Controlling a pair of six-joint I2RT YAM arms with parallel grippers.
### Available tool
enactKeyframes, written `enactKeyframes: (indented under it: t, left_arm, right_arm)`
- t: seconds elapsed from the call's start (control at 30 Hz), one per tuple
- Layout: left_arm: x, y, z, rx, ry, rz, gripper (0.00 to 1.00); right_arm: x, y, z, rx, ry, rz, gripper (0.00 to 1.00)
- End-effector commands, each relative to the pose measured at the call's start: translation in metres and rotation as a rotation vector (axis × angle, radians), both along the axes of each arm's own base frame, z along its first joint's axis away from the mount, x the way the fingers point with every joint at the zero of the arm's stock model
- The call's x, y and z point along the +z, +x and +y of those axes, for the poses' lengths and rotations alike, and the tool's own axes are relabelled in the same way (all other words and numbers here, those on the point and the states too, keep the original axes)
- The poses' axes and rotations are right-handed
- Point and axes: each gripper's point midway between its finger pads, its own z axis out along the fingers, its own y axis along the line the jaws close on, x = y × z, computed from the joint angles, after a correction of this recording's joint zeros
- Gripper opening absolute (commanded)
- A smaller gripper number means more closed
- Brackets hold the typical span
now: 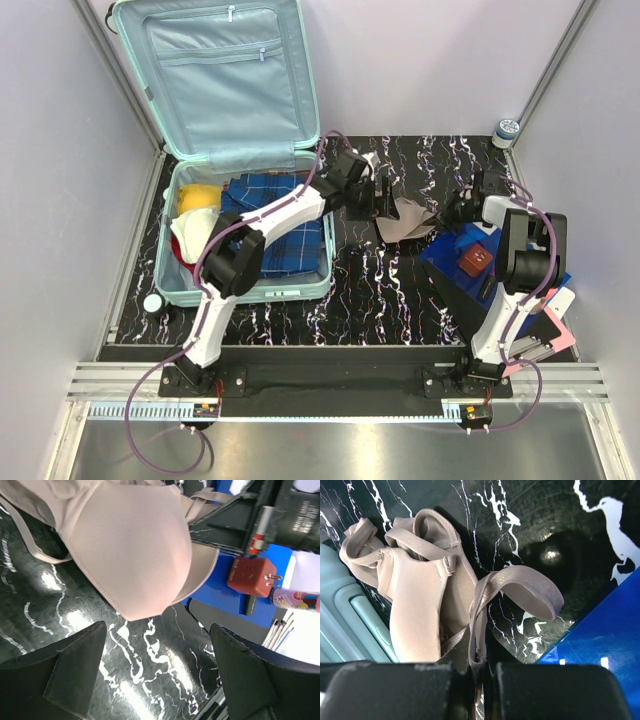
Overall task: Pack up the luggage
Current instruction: Pick up the clothes at the center of the board.
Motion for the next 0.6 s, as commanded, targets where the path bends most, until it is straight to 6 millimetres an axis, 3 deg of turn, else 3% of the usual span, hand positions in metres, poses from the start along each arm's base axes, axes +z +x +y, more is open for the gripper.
enactKeyframes:
  t: [0.0,0.27,0.57]
  left_arm:
    - [-0.003,0.007,-0.016,0.029,-0.059,0.025,0.89]
    - [-0.032,0.017,-0.007,0.103,0.000,0.032,0.91]
    - [-0.053,0.016,-0.025,0.105,-0.090,0.103,0.93]
  right_arm:
    - [0.022,0.005,0.004,0.016,0.021,-0.068,0.00]
    - [0.022,0.003,0.005,0.020,0.033,-0.066,0.00]
    - [0.018,-0.001,0.008,0.035,0.049,-0.058,0.00]
